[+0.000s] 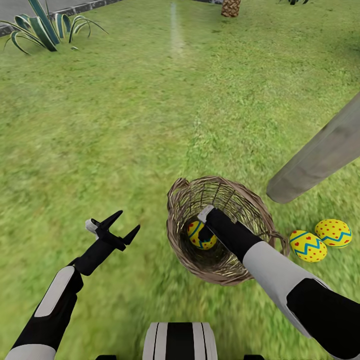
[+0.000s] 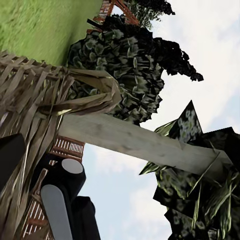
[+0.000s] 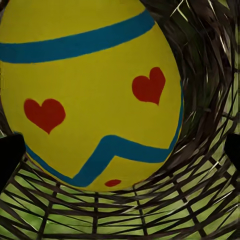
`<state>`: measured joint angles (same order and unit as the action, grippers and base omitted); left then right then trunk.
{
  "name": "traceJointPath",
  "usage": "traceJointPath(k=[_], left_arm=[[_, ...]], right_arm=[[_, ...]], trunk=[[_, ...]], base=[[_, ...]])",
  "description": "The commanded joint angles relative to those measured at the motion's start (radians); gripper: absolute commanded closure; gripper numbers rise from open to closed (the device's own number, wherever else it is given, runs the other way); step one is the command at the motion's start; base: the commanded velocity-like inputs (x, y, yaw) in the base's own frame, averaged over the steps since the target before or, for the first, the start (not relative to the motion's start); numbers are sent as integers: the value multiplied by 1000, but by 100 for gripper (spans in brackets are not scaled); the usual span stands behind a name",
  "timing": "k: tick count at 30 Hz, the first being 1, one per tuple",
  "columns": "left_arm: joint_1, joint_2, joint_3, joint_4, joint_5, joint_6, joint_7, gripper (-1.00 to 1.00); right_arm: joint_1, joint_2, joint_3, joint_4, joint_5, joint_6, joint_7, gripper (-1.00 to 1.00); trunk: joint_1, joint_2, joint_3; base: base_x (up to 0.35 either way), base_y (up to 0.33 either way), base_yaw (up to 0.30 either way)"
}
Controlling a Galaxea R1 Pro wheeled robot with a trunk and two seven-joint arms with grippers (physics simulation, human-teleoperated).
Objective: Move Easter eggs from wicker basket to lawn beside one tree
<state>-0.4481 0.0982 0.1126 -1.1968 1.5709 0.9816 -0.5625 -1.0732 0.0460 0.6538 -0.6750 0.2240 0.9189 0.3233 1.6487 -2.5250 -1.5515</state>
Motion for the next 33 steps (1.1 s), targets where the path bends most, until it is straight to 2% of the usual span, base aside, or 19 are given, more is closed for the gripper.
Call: traceJointPath(k=[1,14,21,31,33], left_arm=[[0,0,1,1,-2,5,-3,-100],[-1,0,1,2,0,5,-3,-100],[-1,-16,2,2,-2,3,-3,-100],[-1,-18,2,1,-1,3,-3,-100],[-1,-18,2,0,-1,3,-3,-100]], right_arm=[[-1,0,2,-4,11,3,7,-100],[-1,3,4,-16,16,1,8,-100],[-1,6,5,-11,15,-4,8,-100],[-1,3,13,-4,11,-5,10,-100],[-1,3,13,-3,10,-5,10,-100]], trunk=[[0,0,-4],[1,-1,-8],[1,-1,-8],[1,-1,-8],[2,-1,-16]], base=[[0,0,0],[0,0,0],[26,12,0],[57,30,0],[0,0,0]])
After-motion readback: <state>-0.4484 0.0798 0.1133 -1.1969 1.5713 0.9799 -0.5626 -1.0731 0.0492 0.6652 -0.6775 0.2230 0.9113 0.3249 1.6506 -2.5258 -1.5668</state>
